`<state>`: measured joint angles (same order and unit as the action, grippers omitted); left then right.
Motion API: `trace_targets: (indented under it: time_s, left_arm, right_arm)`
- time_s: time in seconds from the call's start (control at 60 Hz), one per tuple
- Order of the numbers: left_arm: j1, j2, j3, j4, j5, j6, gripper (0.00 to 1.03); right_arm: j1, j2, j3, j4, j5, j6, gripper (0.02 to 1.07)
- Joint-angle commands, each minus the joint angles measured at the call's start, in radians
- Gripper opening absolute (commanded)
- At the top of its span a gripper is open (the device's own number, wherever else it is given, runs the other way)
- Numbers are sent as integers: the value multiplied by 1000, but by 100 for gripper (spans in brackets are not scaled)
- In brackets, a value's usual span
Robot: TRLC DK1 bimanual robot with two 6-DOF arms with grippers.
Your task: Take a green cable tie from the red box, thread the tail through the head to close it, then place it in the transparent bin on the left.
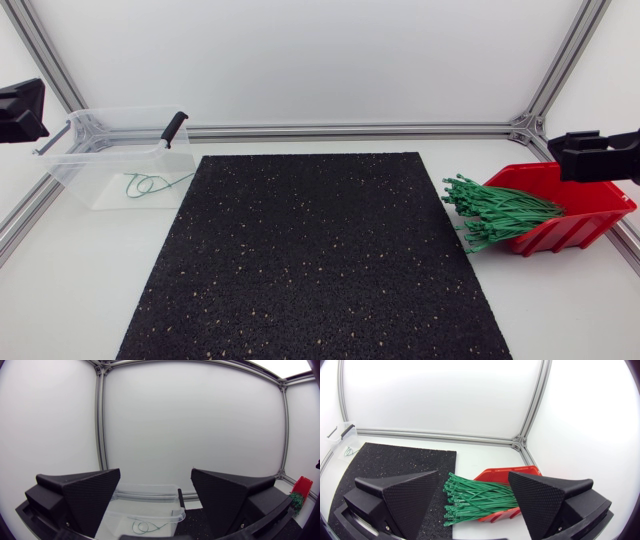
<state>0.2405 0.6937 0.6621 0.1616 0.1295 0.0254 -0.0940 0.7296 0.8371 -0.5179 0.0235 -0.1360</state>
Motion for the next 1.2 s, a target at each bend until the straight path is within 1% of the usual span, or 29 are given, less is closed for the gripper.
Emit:
trace_targets:
  time_s: [0.0,0.25,0.533,1.183]
  left_arm:
    - [-9,-49,-56,24,-1,-36,99]
    - [-58,-200,-213,65,-17,-45,98]
    - [-111,-343,-342,-1,-50,-39,98]
    - [-232,-672,-642,-151,-125,-26,96]
  right_arm:
    - [-15,-42,-56,35,0,-34,102]
    - [-26,-187,-205,125,-8,-59,102]
    - [-25,-358,-345,165,-10,-60,102]
    - [54,-605,-673,400,-19,70,102]
